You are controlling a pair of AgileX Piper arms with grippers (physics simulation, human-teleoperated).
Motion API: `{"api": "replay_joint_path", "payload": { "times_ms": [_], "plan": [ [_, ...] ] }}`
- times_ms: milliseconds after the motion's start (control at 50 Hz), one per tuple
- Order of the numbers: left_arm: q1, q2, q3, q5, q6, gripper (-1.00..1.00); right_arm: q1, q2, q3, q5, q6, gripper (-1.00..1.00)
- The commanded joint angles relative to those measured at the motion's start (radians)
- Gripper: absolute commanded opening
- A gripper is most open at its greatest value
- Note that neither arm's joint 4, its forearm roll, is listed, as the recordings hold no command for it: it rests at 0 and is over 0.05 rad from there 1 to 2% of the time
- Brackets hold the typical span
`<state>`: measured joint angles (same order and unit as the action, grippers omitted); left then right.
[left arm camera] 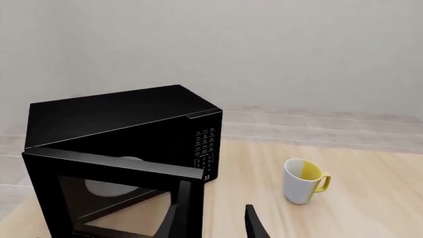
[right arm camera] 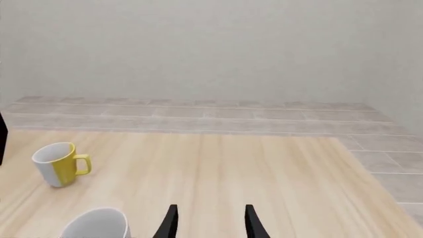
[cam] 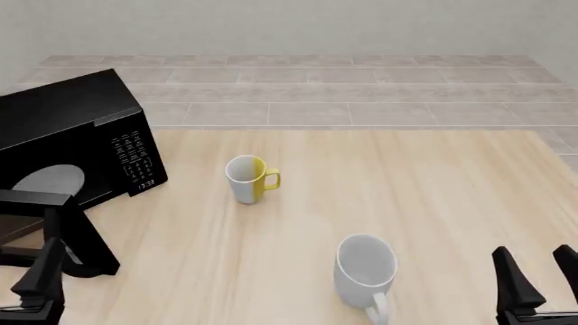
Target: Close the microwave.
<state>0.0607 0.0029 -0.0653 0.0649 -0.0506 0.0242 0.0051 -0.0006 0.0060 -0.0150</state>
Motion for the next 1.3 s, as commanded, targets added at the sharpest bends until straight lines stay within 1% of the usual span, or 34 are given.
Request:
{"api": "replay_joint_path", "payload": {
  "times_ms": [20,80,240,340,500,540,560,580,600,620,660,740,760,880,960,1000,1020,1300],
  "plan": [
    [0.008,0.018,-0.029,0.024,0.006,1.0,0.007,0.004,0.0,-0.002,-0.004,1.0],
    [0.001,0.042,-0.036,0.009,0.026,1.0,0.009,0.003,0.0,0.002,-0.008,1.0],
    [-0.014,0.091,-0.034,-0.029,0.022,1.0,-0.002,0.009,0.0,0.008,-0.017,1.0],
    [-0.005,0.107,-0.035,-0.045,0.035,1.0,-0.003,0.013,0.0,0.001,-0.019,1.0],
    [-0.005,0.173,-0.035,-0.092,0.032,1.0,0.004,0.022,0.0,0.0,-0.019,1.0],
    [-0.002,0.183,-0.039,-0.1,0.042,1.0,0.005,0.019,0.0,0.001,-0.019,1.0],
    [0.008,0.189,-0.039,-0.107,0.063,1.0,0.006,0.02,0.0,0.001,-0.019,1.0],
    [0.008,0.189,-0.039,-0.107,0.063,1.0,0.006,0.02,0.0,0.001,-0.019,1.0],
    [0.017,0.207,-0.031,-0.131,0.085,1.0,0.005,0.019,0.0,0.0,-0.017,1.0],
    [0.017,0.208,-0.03,-0.133,0.085,1.0,0.005,0.019,0.0,0.001,-0.017,1.0],
    [0.014,0.24,-0.017,-0.17,0.07,1.0,0.004,0.026,0.0,-0.004,-0.016,1.0],
    [0.019,0.258,-0.012,-0.189,0.075,1.0,0.005,0.028,0.0,-0.003,-0.017,1.0],
    [0.03,0.272,-0.009,-0.206,0.086,1.0,0.007,0.024,0.0,-0.001,-0.017,1.0],
    [0.036,0.32,0.01,-0.265,0.085,1.0,0.003,0.021,0.0,0.004,-0.016,1.0],
    [0.034,0.335,0.01,-0.277,0.079,1.0,0.001,0.014,0.0,0.012,-0.015,1.0],
    [0.036,0.342,0.006,-0.28,0.088,1.0,-0.001,0.012,0.0,0.013,-0.014,1.0],
    [0.041,0.354,0.009,-0.292,0.103,1.0,-0.001,0.011,0.0,0.015,-0.014,1.0],
    [0.013,0.444,0.007,-0.349,0.073,1.0,-0.006,0.004,0.0,0.022,-0.014,1.0]
  ]
}}
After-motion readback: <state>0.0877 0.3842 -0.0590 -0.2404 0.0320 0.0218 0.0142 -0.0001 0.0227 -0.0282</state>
